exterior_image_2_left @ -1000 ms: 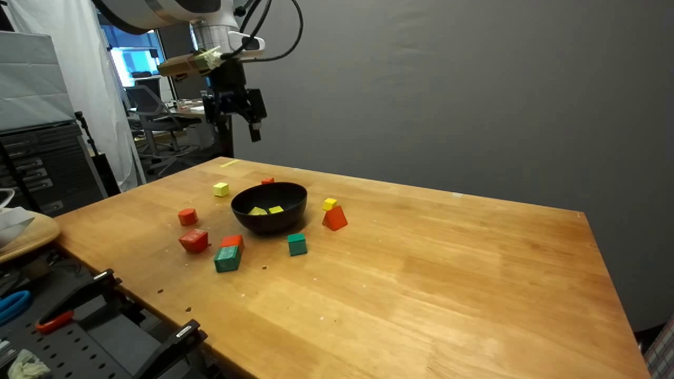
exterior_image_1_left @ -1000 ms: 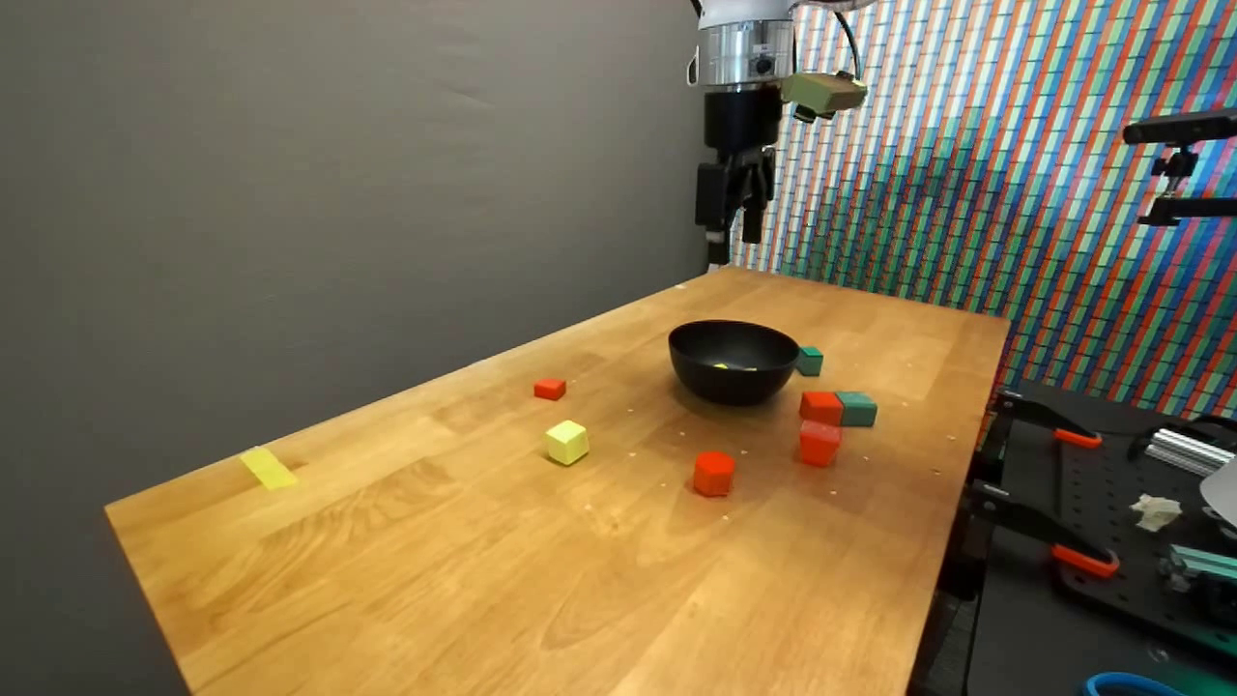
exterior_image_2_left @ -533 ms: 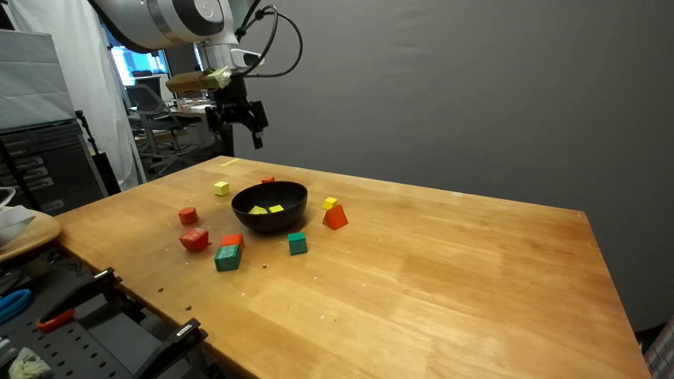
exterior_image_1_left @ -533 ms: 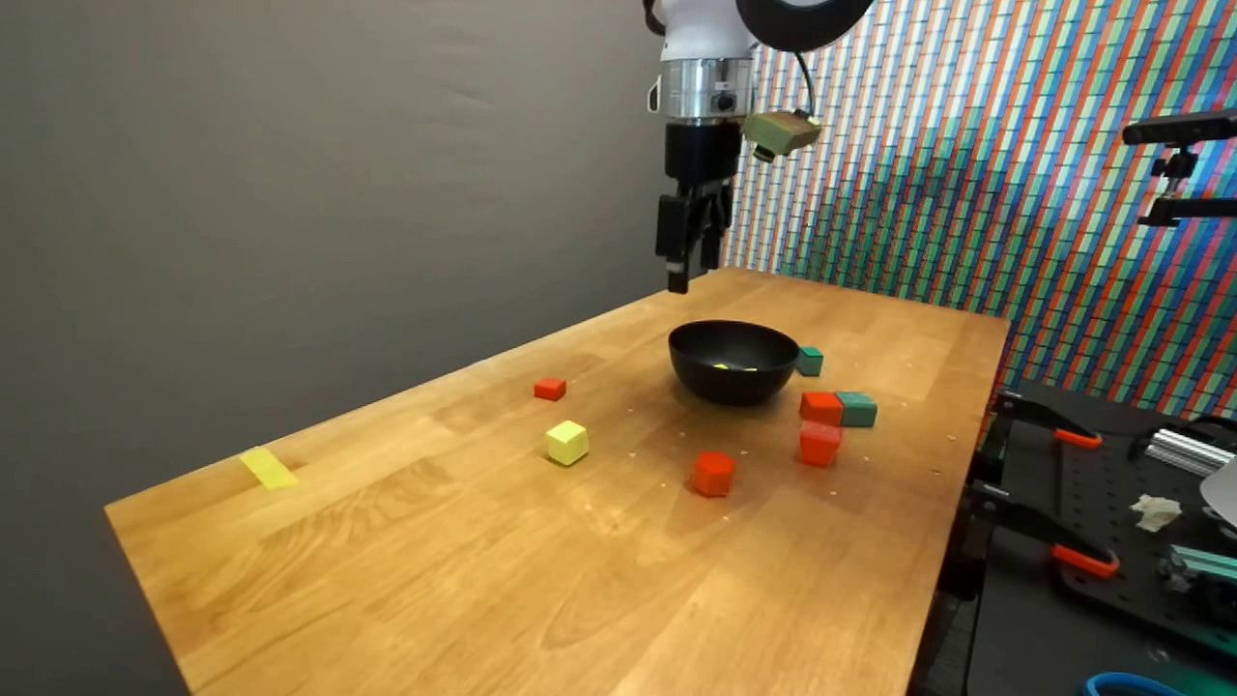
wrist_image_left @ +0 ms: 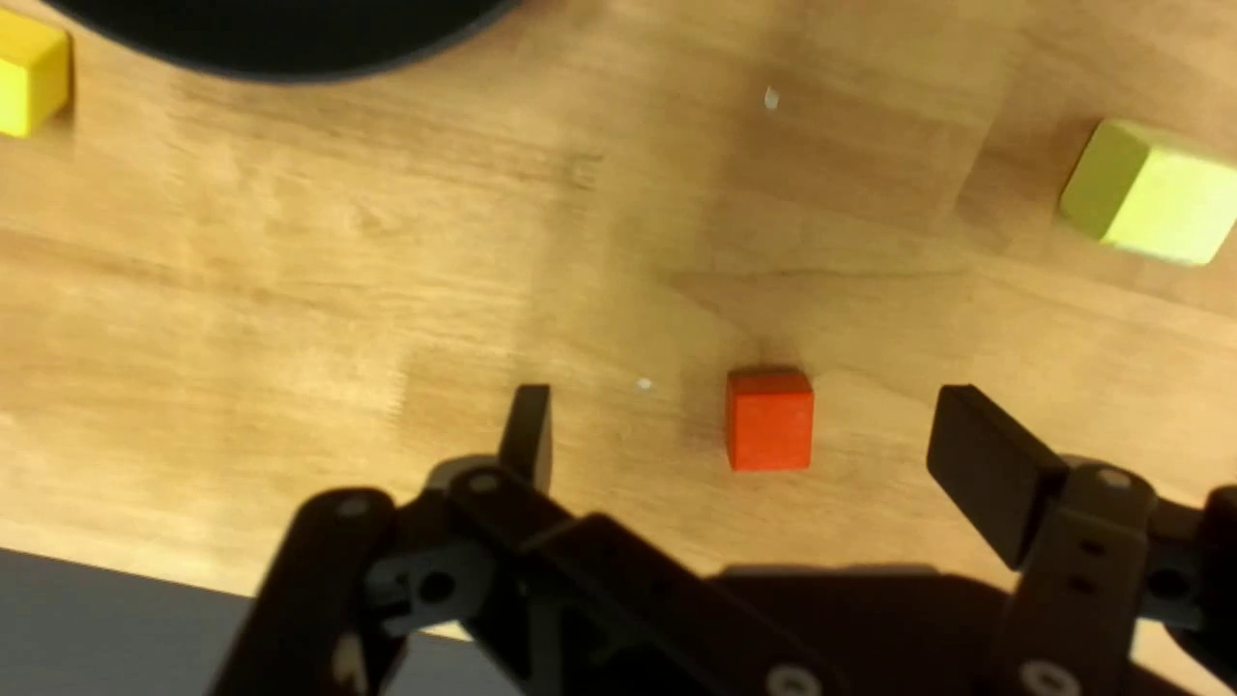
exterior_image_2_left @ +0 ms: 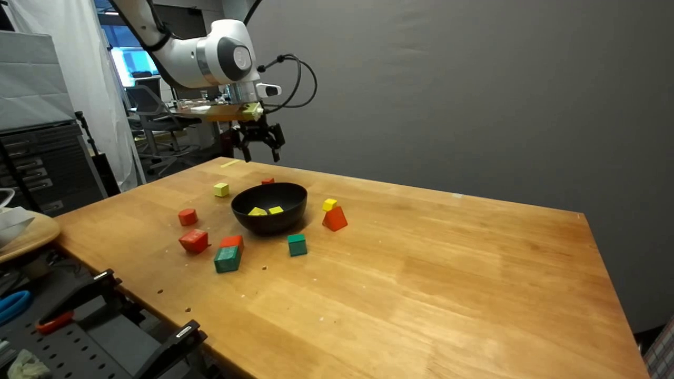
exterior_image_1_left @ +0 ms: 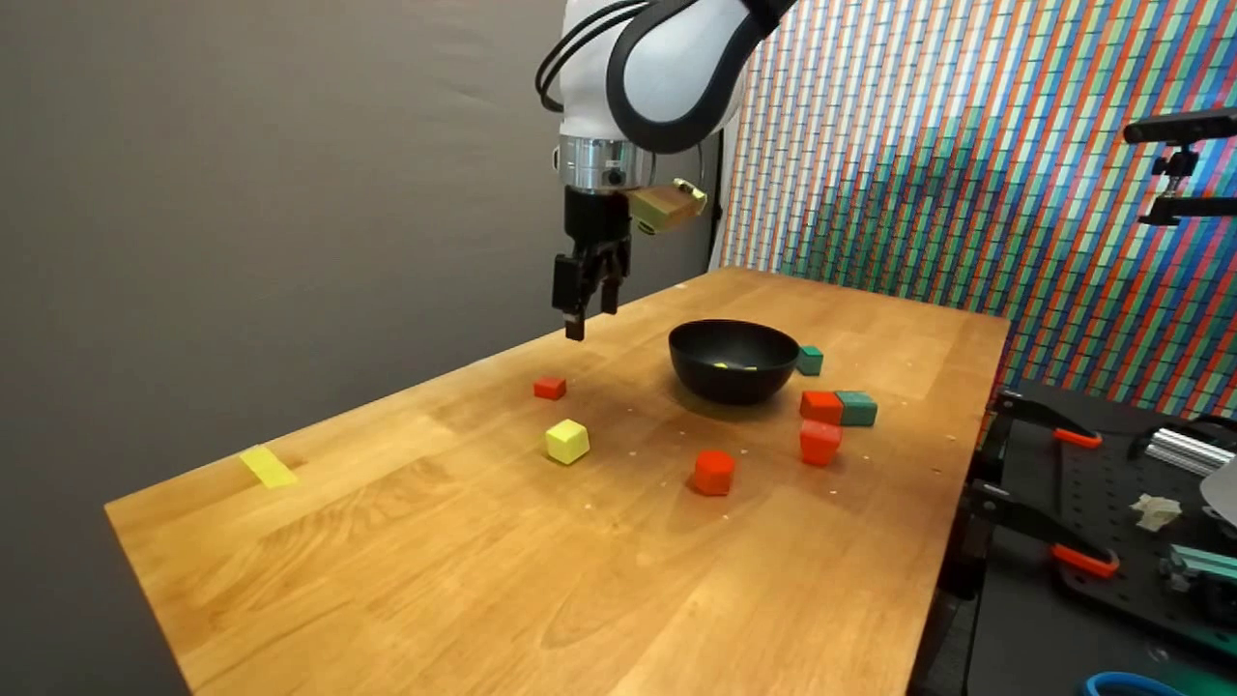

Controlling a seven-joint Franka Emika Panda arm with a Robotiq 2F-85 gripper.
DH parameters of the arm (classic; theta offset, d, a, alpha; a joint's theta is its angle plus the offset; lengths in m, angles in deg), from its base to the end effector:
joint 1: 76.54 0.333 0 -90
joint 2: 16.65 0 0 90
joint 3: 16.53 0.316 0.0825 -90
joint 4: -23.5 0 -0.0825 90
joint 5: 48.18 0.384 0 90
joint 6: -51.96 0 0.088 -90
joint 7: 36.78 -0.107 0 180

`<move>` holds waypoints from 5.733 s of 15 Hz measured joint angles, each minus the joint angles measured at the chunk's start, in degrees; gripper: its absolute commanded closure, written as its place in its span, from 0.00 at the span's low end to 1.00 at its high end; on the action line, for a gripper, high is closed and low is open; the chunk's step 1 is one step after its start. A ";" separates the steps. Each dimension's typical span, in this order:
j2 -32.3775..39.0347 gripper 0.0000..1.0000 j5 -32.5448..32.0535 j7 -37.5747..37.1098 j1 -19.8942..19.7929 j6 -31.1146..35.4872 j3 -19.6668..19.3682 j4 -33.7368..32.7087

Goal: Put all the blocks in the bowl one at a time except the right yellow block

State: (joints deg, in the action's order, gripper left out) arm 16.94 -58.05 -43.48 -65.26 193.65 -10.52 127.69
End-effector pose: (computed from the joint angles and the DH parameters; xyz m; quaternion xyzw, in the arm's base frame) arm 0.6297 0.1912 0.2228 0.9880 0.1476 0.0417 0.0189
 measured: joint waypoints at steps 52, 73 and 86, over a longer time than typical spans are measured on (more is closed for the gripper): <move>-15.14 0.02 10.30 -8.50 -6.77 -0.32 -6.51 20.84; -1.97 0.00 8.59 -2.20 3.33 10.41 5.04 11.18; 7.98 0.89 7.87 -2.76 7.69 9.49 1.36 0.38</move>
State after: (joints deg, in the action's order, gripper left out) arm 24.92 -50.18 -46.24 -57.57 203.14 -9.16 128.07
